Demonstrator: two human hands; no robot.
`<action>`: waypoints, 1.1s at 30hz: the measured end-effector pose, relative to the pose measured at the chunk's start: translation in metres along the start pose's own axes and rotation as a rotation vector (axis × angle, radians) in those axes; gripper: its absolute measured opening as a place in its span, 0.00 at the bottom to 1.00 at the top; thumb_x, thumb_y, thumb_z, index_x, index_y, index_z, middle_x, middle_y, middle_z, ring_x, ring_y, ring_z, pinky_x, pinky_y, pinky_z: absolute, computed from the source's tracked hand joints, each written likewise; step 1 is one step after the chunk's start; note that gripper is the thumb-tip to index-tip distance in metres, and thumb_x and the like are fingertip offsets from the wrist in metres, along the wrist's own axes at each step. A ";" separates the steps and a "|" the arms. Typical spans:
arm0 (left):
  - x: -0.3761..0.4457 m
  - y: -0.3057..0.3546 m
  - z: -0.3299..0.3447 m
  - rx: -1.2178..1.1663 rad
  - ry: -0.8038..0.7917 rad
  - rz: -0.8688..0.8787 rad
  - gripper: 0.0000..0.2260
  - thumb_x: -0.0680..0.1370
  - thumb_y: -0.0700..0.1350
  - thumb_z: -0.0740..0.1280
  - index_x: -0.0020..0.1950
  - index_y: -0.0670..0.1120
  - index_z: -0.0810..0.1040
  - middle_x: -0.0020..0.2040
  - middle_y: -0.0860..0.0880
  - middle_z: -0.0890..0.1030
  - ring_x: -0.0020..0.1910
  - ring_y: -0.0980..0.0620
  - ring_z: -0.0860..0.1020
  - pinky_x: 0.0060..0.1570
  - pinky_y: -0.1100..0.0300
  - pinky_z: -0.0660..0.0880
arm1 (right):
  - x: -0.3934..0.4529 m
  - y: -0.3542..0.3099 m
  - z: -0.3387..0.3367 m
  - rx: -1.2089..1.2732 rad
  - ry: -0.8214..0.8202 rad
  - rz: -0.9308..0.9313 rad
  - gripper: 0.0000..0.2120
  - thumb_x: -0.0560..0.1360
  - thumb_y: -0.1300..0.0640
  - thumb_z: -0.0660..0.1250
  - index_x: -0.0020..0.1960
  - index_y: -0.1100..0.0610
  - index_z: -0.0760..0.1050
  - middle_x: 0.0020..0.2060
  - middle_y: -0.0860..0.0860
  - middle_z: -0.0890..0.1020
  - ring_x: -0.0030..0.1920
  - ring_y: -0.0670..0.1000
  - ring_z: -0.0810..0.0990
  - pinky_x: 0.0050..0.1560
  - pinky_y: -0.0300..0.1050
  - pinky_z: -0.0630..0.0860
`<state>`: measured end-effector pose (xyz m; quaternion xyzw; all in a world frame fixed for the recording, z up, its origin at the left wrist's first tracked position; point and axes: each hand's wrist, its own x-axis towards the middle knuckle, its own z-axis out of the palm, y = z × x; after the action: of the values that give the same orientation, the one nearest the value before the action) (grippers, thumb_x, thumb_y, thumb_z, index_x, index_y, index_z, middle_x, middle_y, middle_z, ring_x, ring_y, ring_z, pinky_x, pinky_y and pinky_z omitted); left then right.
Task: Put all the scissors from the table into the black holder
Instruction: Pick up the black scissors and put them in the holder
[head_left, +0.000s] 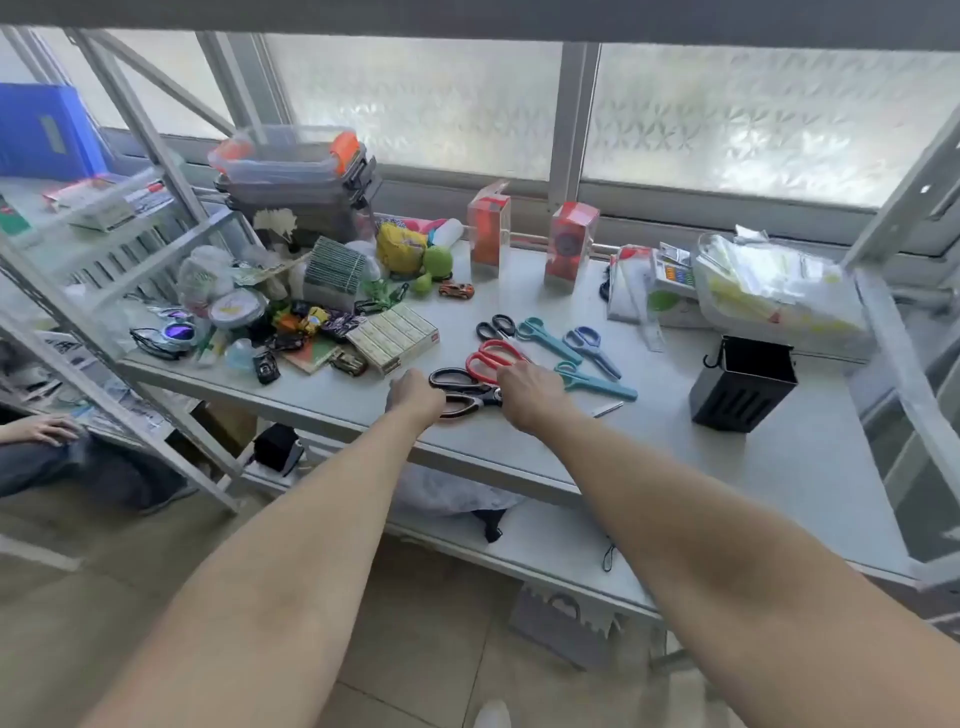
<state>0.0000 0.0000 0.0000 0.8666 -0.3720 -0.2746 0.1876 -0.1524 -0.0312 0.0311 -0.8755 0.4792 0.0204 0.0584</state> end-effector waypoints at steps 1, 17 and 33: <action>0.003 -0.001 0.000 0.001 0.001 -0.008 0.20 0.77 0.41 0.60 0.69 0.38 0.72 0.69 0.38 0.73 0.66 0.40 0.74 0.63 0.53 0.71 | 0.002 -0.001 0.000 -0.030 -0.014 0.018 0.19 0.77 0.67 0.58 0.66 0.57 0.74 0.59 0.57 0.80 0.59 0.59 0.79 0.48 0.50 0.74; 0.016 -0.019 -0.004 -0.611 -0.053 -0.122 0.08 0.74 0.39 0.72 0.37 0.45 0.76 0.41 0.42 0.78 0.36 0.45 0.75 0.27 0.62 0.70 | 0.012 0.006 0.016 0.008 -0.017 -0.090 0.15 0.74 0.68 0.63 0.60 0.63 0.69 0.57 0.60 0.77 0.56 0.62 0.80 0.42 0.49 0.69; -0.051 0.101 -0.062 -0.815 -0.112 0.522 0.06 0.76 0.43 0.71 0.46 0.42 0.78 0.39 0.46 0.80 0.31 0.55 0.79 0.35 0.62 0.78 | -0.003 0.029 -0.028 0.370 0.369 0.035 0.14 0.71 0.64 0.64 0.56 0.65 0.69 0.49 0.61 0.72 0.41 0.64 0.77 0.38 0.55 0.71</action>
<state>-0.0455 -0.0202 0.1192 0.5842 -0.4484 -0.3882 0.5539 -0.1793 -0.0478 0.0569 -0.8305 0.4922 -0.2268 0.1287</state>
